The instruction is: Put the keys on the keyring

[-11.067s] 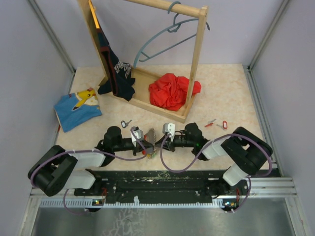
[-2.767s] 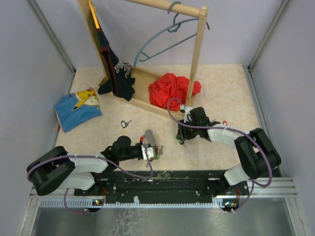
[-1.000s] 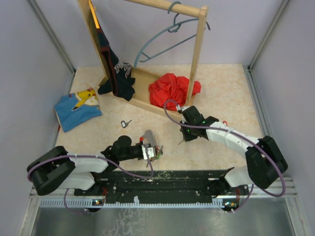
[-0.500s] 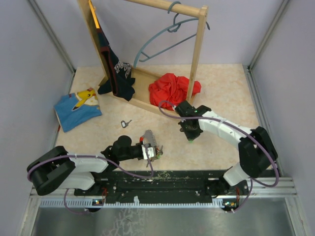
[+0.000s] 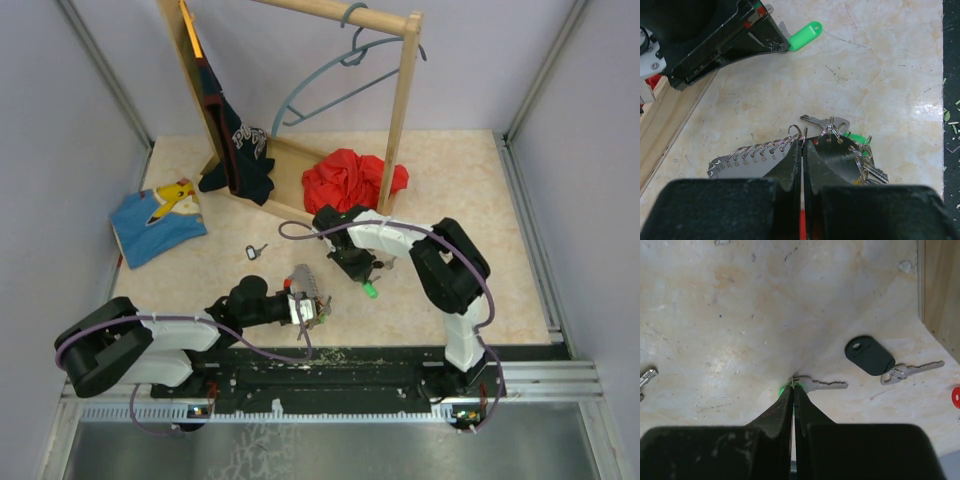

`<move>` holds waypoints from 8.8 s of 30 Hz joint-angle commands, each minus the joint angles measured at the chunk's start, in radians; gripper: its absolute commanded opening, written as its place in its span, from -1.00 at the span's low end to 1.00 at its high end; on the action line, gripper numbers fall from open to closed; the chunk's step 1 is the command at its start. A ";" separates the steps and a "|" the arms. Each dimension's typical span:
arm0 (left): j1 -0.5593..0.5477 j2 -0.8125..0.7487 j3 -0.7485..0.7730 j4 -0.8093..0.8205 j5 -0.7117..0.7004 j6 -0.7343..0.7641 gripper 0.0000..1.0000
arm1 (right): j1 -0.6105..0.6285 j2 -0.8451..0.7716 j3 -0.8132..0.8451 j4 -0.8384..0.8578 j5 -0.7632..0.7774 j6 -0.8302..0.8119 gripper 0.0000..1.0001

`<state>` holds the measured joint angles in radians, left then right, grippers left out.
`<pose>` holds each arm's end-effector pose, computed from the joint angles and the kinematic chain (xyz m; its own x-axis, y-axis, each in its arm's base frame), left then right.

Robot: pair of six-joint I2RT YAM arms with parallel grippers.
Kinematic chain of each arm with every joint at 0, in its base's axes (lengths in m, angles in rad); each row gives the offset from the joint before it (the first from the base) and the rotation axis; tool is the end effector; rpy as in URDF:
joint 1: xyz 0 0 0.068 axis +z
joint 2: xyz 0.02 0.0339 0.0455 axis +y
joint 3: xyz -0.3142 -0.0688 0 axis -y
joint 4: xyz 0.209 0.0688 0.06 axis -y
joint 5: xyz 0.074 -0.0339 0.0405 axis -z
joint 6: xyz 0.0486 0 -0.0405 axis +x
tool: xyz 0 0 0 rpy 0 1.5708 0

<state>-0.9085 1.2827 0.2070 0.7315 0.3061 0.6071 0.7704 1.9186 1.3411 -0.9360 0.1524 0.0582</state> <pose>0.1090 -0.1637 0.2187 0.3581 0.4254 -0.8311 0.8792 0.1460 0.4535 0.2505 0.2328 0.2232 -0.7549 -0.6525 -0.0660 -0.6393 0.7546 -0.1480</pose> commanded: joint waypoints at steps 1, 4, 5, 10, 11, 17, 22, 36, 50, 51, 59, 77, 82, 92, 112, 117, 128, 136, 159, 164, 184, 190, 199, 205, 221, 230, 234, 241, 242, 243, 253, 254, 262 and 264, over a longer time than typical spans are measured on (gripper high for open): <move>-0.009 -0.013 0.019 0.009 0.006 0.000 -1.00 | 0.022 0.060 0.099 0.006 -0.001 -0.029 -0.95; -0.009 -0.013 0.018 0.009 0.007 -0.001 -1.00 | 0.041 0.054 0.114 0.024 0.000 -0.028 -0.74; -0.008 -0.013 0.019 0.009 0.006 0.000 -1.00 | 0.044 0.044 0.111 0.036 0.002 -0.024 -0.68; -0.008 -0.016 0.019 0.008 0.007 -0.002 -1.00 | 0.049 -0.085 0.037 0.147 0.019 0.005 -0.54; -0.008 -0.018 0.019 0.008 0.006 -0.002 -1.00 | 0.049 -0.122 0.005 0.179 0.018 0.010 -0.51; -0.007 -0.021 0.019 0.007 0.004 -0.004 -1.00 | 0.049 -0.396 -0.266 0.449 -0.002 0.022 -0.34; -0.009 -0.019 0.019 0.008 0.004 -0.003 -1.00 | 0.049 -0.516 -0.447 0.604 0.026 0.021 -0.35; -0.009 -0.012 0.020 0.008 0.003 -0.005 -1.00 | 0.049 -0.547 -0.625 0.814 0.067 -0.022 -0.45; -0.008 -0.015 0.019 0.009 0.003 -0.005 -1.00 | 0.048 -0.468 -0.577 0.773 0.068 -0.020 -0.56; -0.009 -0.013 0.019 0.009 0.002 -0.006 -1.00 | 0.049 -0.462 -0.574 0.771 0.067 -0.022 -0.57; -0.009 -0.014 0.019 0.009 0.003 -0.005 -1.00 | 0.049 -0.432 -0.553 0.746 0.079 -0.023 -0.65; -0.009 -0.027 0.015 0.009 0.003 -0.006 -1.00 | 0.049 -0.317 -0.301 0.414 -0.008 -0.006 -1.00; -0.009 -0.030 0.014 0.007 0.003 -0.006 -1.00 | 0.049 -0.200 -0.169 0.245 -0.059 -0.023 -1.00; -0.008 -0.034 0.012 0.008 0.003 -0.006 -1.00 | 0.053 -0.037 0.006 0.133 -0.064 -0.051 -1.00; -0.008 -0.038 0.012 0.009 -0.003 -0.010 -1.00 | 0.063 -0.550 -0.528 0.818 -0.092 0.006 -0.32; -0.009 -0.041 0.009 0.014 -0.011 -0.016 -1.00 | 0.063 -0.615 -0.681 1.018 -0.070 0.055 -0.27; -0.008 -0.039 0.012 0.009 -0.014 -0.019 -1.00 | -0.003 -0.601 -0.830 1.197 -0.078 0.343 -0.34; -0.008 -0.042 0.013 0.008 -0.014 -0.022 -1.00 | -0.053 -0.578 -0.878 1.275 -0.108 0.431 -0.39; -0.009 -0.042 0.011 0.008 -0.014 -0.023 -1.00 | -0.067 -0.441 -0.856 1.328 -0.105 0.473 -0.52; -0.008 -0.043 0.013 0.006 -0.014 -0.023 -1.00 | -0.066 -0.434 -0.847 1.320 -0.112 0.458 -0.54; -0.008 -0.037 0.016 0.005 -0.013 -0.022 -1.00 | -0.066 -0.423 -0.814 1.292 -0.148 0.455 -0.66; -0.008 -0.037 0.016 0.003 -0.013 -0.022 -1.00 | -0.065 -0.414 -0.805 1.267 -0.130 0.453 -0.76; -0.009 -0.038 0.016 0.003 -0.012 -0.021 -1.00 | -0.066 -0.426 -0.792 1.268 -0.153 0.443 -0.96; -0.009 -0.040 0.014 0.004 -0.015 -0.023 -1.00 | -0.066 -0.499 -0.782 1.209 -0.155 0.381 -1.00; -0.006 -0.098 -0.029 0.064 -0.047 -0.074 -1.00 | -0.065 -0.658 -0.763 1.053 -0.503 -0.233 -1.00; -0.005 -0.076 -0.043 0.115 -0.024 -0.069 -1.00 | 0.015 -0.652 -0.742 1.026 -0.535 -0.470 -1.00; 0.001 -0.059 -0.045 0.139 -0.009 -0.084 -1.00 | 0.068 -0.658 -0.733 1.030 -0.465 -0.532 -1.00; 0.022 -0.055 -0.071 0.206 0.038 -0.114 -1.00 | 0.085 -0.764 -0.845 1.199 -0.480 -0.618 -1.00; 0.022 -0.052 -0.070 0.209 0.046 -0.117 -1.00 | 0.086 -0.778 -0.859 1.222 -0.485 -0.625 -1.00; 0.024 -0.048 -0.072 0.212 0.052 -0.119 -1.00 | 0.086 -0.786 -0.866 1.225 -0.493 -0.631 -1.00; 0.029 -0.022 -0.069 0.234 0.077 -0.127 -1.00 | 0.121 -0.797 -0.916 1.284 -0.528 -0.705 -1.00; 0.029 -0.019 -0.067 0.235 0.076 -0.126 -1.00 | 0.127 -0.795 -0.920 1.289 -0.523 -0.712 -1.00; 0.029 -0.011 -0.060 0.223 0.077 -0.115 -1.00 | 0.161 -0.785 -0.933 1.298 -0.519 -0.717 -1.00; 0.030 -0.010 -0.056 0.217 0.076 -0.113 -1.00 | 0.161 -0.778 -0.928 1.293 -0.525 -0.695 -1.00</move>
<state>-0.8837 1.2694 0.1410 0.9138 0.3607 0.4919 0.9180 1.1400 0.4065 0.3069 -0.3500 -0.6472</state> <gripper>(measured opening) 0.007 0.005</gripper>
